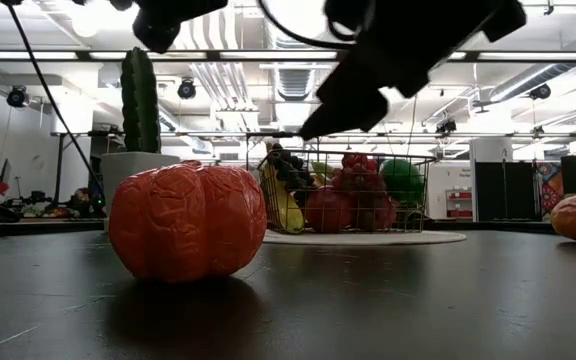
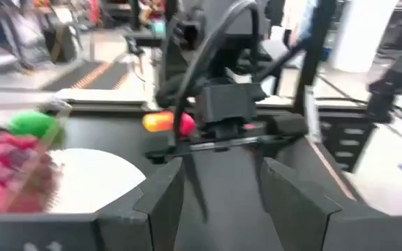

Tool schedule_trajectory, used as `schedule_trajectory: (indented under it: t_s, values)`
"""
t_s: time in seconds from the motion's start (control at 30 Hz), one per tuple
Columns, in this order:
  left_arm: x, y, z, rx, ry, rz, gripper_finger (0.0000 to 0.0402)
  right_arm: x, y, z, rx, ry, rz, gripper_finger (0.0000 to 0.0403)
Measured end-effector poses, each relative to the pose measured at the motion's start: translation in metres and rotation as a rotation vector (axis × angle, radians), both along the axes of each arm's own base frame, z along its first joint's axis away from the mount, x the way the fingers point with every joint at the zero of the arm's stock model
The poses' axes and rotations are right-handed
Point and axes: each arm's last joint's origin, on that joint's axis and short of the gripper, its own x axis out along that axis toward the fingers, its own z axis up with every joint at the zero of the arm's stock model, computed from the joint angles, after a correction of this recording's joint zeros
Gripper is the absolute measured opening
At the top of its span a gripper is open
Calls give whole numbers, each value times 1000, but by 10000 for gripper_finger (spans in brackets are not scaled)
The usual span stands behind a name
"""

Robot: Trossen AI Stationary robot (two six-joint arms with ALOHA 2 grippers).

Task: Build produce basket
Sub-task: Put the orange pumpkin into the wire basket

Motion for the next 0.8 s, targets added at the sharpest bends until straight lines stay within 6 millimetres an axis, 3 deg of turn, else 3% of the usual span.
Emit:
schedule_trajectory:
  t_s: [0.27, 0.47, 0.63, 0.8]
  values:
    - [-5, -46, -25, -120, 121, -135, 173, 27, 34, -20, -67, 19, 120, 313]
    - [-7, -76, -53, -249, 330, -144, 173, 42, 53, -30, -119, 12, 146, 295]
    - [-13, -93, -80, -290, 489, -121, 173, 51, 62, -36, -159, 2, 140, 287]
    - [-10, -98, -101, -306, 555, -93, 173, 56, 63, -30, -163, -29, 132, 286]
